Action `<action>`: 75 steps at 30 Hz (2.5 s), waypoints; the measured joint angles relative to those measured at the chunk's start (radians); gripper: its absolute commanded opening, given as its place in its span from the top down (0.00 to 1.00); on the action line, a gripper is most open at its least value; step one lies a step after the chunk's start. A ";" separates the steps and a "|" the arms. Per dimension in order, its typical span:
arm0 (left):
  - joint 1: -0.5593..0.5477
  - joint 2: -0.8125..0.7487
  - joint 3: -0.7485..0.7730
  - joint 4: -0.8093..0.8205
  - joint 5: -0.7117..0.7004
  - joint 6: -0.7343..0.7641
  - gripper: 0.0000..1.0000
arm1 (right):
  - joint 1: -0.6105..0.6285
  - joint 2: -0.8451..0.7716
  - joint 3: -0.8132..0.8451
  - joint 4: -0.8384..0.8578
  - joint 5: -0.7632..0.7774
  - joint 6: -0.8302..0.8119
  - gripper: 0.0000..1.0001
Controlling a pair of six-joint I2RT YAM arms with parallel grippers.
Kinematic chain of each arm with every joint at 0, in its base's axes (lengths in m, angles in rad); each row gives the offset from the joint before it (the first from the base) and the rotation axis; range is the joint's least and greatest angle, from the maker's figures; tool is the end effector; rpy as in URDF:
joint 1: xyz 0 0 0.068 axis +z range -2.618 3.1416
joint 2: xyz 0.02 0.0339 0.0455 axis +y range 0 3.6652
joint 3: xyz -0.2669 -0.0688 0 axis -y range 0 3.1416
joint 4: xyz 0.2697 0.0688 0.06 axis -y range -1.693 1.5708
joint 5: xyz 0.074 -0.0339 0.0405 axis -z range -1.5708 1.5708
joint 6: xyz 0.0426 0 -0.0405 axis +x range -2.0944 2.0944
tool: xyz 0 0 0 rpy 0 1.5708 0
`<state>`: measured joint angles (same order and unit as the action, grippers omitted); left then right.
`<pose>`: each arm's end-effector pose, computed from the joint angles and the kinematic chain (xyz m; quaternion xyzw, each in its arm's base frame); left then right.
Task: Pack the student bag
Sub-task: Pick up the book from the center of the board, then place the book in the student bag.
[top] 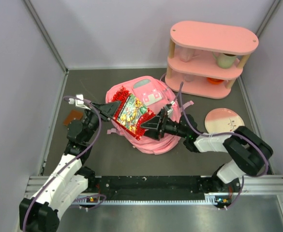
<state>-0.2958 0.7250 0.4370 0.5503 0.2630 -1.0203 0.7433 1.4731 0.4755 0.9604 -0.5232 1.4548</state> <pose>0.1948 -0.0710 0.3013 -0.1165 0.6010 -0.5442 0.5736 0.2075 0.2197 0.1809 0.0741 0.7146 0.6817 0.1387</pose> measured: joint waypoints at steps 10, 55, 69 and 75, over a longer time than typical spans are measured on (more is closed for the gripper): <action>0.000 0.002 -0.022 0.034 0.013 -0.037 1.00 | 0.000 0.095 0.076 0.217 0.010 0.081 0.44; -0.680 0.624 0.594 -0.870 -0.190 0.925 0.13 | -0.009 -1.136 0.190 -1.654 1.293 -0.505 1.00; -0.684 0.821 0.675 -0.924 -0.024 0.979 0.43 | -0.009 -1.138 0.193 -1.713 1.312 -0.490 1.00; -0.691 0.868 0.695 -0.959 0.009 0.986 0.48 | -0.009 -1.138 0.193 -1.714 1.311 -0.482 1.00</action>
<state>-0.9871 1.5929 1.1324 -0.4084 0.2718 -0.0338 0.7345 0.3347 0.6685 -0.7532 0.7879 0.9730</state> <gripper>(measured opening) 0.567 0.215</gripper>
